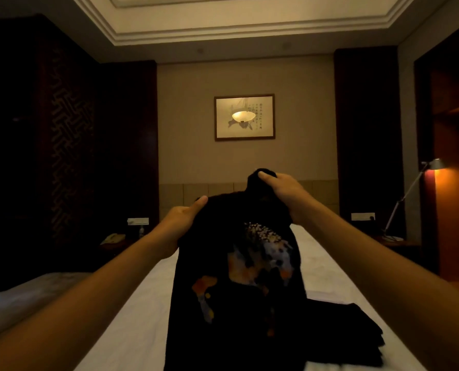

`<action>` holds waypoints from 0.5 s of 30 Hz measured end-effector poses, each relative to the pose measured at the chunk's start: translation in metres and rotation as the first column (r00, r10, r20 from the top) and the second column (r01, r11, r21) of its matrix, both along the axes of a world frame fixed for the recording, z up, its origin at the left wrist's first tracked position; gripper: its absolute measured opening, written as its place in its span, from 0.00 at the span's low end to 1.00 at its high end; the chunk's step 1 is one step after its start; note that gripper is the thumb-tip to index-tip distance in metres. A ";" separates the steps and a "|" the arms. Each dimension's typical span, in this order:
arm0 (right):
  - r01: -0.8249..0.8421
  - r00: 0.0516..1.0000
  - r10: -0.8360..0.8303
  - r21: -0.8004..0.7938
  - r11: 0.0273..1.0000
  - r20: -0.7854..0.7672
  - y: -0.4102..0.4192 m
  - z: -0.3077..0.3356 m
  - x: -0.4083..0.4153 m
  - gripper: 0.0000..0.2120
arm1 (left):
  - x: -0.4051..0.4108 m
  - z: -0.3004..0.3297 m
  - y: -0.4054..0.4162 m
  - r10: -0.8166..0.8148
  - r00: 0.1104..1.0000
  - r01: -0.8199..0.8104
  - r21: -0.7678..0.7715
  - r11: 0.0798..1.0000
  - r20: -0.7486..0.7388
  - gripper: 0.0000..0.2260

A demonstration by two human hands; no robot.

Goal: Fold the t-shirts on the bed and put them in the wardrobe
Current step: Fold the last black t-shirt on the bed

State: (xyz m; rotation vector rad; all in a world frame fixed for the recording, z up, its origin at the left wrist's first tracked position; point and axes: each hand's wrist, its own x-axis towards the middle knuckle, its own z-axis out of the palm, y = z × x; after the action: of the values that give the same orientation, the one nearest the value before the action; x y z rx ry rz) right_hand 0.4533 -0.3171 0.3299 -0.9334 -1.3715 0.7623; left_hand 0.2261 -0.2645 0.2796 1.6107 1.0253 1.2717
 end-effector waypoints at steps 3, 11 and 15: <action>-0.045 0.993 0.047 -0.029 0.999 0.106 -0.003 0.018 0.001 0.10 | 0.008 0.003 -0.010 -0.058 0.995 0.059 0.009 0.998 -0.086 0.21; -0.162 0.897 0.148 -0.002 0.987 0.416 -0.005 0.044 -0.005 0.16 | 0.051 0.008 -0.033 -0.422 0.902 0.431 0.206 0.878 -0.088 0.26; -0.209 0.890 0.181 0.021 0.978 0.419 -0.005 0.046 0.003 0.18 | 0.061 0.006 -0.029 -0.483 0.873 0.487 0.156 0.859 -0.066 0.24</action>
State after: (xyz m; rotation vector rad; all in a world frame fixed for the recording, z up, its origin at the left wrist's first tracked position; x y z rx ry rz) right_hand 0.4561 -0.3220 0.3756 -0.9485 -1.8780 0.6851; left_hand 0.2869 -0.2937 0.2861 1.8678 0.4779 1.0075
